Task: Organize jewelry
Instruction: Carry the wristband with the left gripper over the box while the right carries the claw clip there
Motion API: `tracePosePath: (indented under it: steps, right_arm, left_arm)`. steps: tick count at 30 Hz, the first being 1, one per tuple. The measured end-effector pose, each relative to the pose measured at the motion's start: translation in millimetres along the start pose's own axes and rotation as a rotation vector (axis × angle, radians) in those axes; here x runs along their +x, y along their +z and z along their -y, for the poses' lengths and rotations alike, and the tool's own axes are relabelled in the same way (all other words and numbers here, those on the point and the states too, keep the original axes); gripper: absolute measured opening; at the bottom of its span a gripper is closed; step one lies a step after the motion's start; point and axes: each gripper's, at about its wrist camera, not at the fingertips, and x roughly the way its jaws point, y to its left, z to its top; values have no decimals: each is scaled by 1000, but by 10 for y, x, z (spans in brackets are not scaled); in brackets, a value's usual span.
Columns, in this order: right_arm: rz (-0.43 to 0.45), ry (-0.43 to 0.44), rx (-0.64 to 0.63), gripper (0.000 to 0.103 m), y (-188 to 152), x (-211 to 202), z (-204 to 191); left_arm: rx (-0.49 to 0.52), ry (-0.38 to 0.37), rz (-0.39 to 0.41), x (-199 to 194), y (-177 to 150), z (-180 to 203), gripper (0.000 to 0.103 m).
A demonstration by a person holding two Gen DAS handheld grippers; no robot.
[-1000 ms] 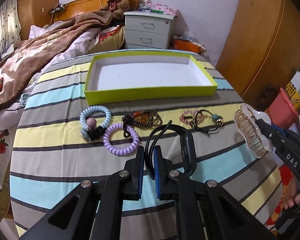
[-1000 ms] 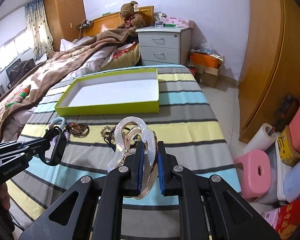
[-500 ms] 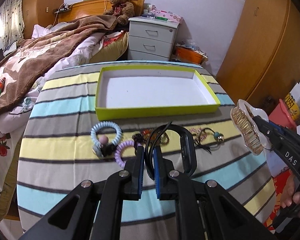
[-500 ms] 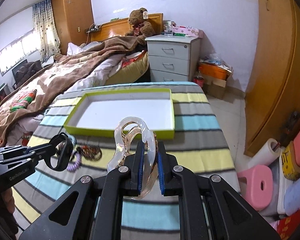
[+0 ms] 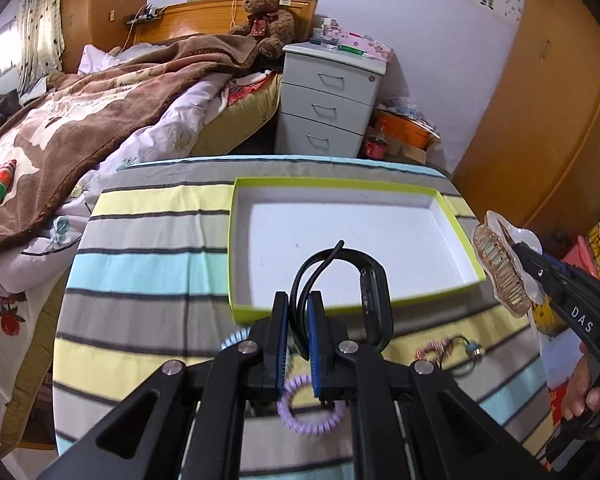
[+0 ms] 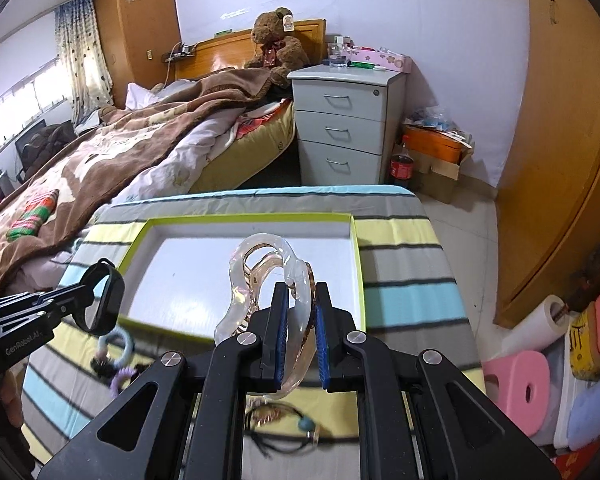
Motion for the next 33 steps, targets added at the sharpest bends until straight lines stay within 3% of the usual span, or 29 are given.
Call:
tracePosePath:
  steps: [19,33]
  right_arm:
    - [-116,-49,21,13,299,958,190]
    - [-149,-72,-4,13,306,1225,217]
  left_arm:
    - [-51,21,-50,777,497,-179,10]
    - [-67,64,-105,1186,575,-230,10]
